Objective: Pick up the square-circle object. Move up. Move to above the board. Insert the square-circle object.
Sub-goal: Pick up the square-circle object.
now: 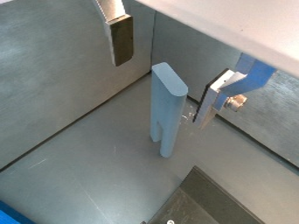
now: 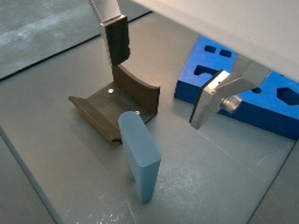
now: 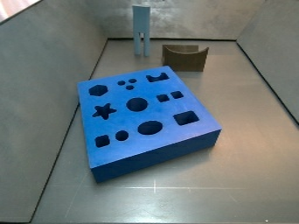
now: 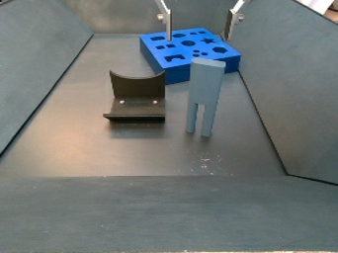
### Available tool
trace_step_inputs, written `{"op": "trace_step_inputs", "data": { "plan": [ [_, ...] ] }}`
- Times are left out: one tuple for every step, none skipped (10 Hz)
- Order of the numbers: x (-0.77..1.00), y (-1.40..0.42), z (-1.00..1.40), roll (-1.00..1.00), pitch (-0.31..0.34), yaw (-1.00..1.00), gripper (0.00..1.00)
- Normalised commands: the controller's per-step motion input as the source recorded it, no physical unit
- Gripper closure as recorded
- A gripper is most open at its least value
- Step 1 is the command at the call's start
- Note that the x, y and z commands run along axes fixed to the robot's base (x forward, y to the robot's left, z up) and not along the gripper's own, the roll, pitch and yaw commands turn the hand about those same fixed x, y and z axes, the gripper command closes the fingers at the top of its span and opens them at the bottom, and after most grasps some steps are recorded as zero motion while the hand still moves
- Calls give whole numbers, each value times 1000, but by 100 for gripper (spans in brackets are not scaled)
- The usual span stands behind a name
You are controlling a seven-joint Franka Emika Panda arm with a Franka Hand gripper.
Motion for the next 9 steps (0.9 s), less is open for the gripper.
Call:
{"op": "trace_step_inputs", "data": {
  "plan": [
    [0,137,0,-74,0,54,0],
    [-100,480,0,-183,-83,-283,0],
    [-340,126,0,-17,-91,-674,0],
    [-123,0,-9,-37,-90,-886,0],
    [-9,34,0,-77,-110,-720,0],
    [0,0,0,0,11,0,0],
    [-46,306,-286,0,0,-43,0],
    [-51,831,-386,-153,0,0,0],
    [0,597,-260,-184,0,-226,0]
  ]
}}
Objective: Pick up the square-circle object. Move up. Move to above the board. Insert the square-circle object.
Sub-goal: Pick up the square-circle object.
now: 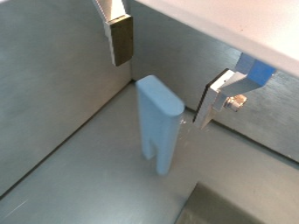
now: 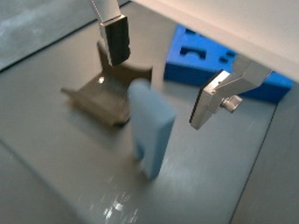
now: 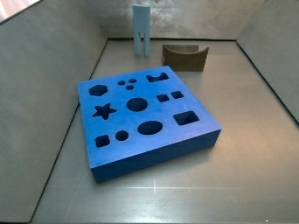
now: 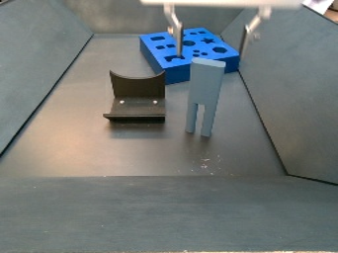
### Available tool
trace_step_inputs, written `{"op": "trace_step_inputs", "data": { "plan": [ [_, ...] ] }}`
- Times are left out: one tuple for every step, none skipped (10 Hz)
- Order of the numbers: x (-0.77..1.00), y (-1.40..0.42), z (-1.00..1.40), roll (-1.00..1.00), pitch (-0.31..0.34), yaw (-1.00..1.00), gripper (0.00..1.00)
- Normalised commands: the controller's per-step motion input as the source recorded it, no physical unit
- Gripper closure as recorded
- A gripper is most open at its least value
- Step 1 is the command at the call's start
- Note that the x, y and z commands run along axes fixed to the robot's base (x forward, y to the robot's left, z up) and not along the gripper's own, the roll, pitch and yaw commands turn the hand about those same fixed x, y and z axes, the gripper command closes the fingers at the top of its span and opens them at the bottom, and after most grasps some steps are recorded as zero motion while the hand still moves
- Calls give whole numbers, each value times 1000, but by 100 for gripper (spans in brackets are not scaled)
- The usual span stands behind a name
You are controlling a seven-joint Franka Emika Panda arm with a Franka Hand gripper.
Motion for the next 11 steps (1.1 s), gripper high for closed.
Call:
{"op": "trace_step_inputs", "data": {
  "plan": [
    [23,14,0,-64,0,0,0],
    [0,-100,-49,0,-11,0,0],
    [214,-340,-340,86,-41,-706,0],
    [6,-94,-346,0,-43,-966,0],
    [-83,0,-203,0,-10,-466,0],
    [0,0,-109,0,0,0,0],
    [-377,37,-949,39,-181,0,0],
    [-360,94,-931,0,-189,0,0],
    [-103,71,-369,-106,-120,0,0],
    [0,0,-40,-47,-41,0,0],
    [177,0,83,-60,1,0,0]
  ]
}}
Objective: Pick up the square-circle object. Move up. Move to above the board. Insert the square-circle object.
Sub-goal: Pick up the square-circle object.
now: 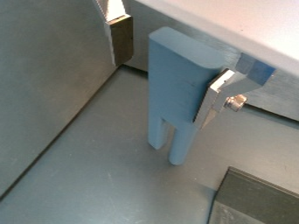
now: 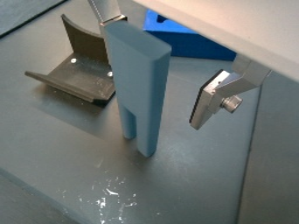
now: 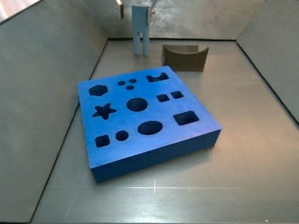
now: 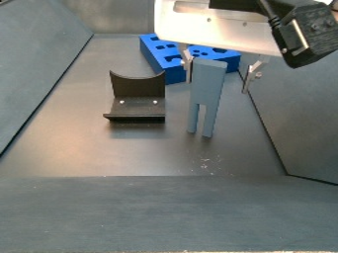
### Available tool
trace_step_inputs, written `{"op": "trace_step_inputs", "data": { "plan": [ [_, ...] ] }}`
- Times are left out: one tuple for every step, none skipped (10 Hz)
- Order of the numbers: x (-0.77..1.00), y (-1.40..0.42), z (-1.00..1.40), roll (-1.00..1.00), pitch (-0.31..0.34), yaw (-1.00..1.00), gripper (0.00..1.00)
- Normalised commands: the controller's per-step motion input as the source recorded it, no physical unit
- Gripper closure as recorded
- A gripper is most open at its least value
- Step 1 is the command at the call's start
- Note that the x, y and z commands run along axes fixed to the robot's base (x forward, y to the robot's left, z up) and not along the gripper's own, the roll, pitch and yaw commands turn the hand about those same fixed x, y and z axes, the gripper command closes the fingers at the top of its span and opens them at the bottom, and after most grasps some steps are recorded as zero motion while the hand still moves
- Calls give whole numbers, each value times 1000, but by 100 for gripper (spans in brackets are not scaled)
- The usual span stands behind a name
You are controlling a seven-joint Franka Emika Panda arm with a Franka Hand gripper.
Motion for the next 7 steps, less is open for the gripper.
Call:
{"op": "trace_step_inputs", "data": {
  "plan": [
    [283,14,117,-69,11,0,0],
    [89,0,51,-27,0,0,0],
    [0,9,0,-10,0,0,0],
    [123,77,0,-91,14,20,0],
    [0,0,0,0,0,0,100],
    [0,-26,0,24,0,0,100],
    [0,0,0,0,0,0,100]
  ]
}}
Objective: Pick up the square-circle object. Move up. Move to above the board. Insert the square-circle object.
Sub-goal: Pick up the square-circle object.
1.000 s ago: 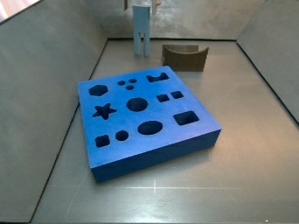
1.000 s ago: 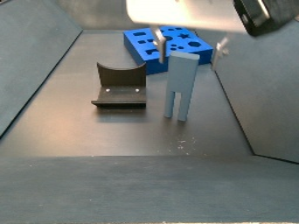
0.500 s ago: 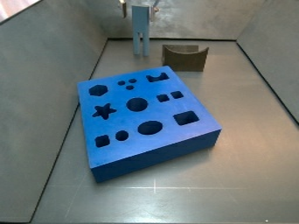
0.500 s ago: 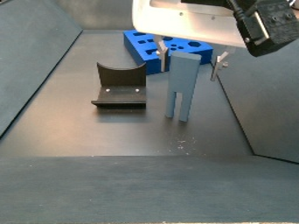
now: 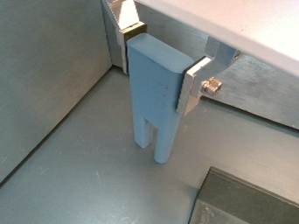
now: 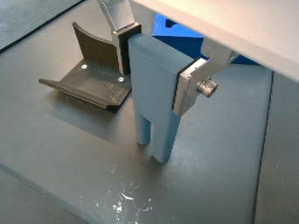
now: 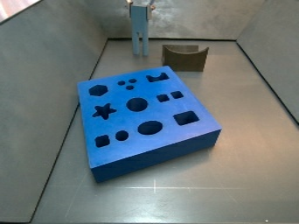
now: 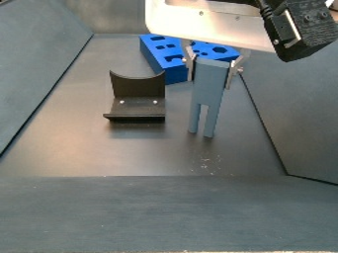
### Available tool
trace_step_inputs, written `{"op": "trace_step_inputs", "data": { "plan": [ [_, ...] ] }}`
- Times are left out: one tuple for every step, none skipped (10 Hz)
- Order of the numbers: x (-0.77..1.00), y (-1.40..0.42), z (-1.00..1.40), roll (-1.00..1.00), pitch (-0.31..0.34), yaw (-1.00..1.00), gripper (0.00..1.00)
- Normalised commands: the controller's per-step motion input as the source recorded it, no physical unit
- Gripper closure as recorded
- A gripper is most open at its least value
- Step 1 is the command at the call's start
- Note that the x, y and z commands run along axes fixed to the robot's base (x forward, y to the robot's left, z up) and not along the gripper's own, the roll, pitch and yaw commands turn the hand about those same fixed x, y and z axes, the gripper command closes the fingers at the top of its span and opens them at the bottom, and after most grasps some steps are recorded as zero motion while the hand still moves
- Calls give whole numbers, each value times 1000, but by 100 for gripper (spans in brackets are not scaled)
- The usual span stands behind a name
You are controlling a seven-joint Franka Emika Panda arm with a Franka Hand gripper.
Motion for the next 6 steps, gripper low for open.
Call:
{"op": "trace_step_inputs", "data": {
  "plan": [
    [0,0,0,0,0,0,100],
    [0,0,0,0,0,0,100],
    [0,0,0,0,0,0,100],
    [0,0,0,0,0,0,100],
    [0,0,0,0,0,0,100],
    [0,0,0,0,0,0,100]
  ]
}}
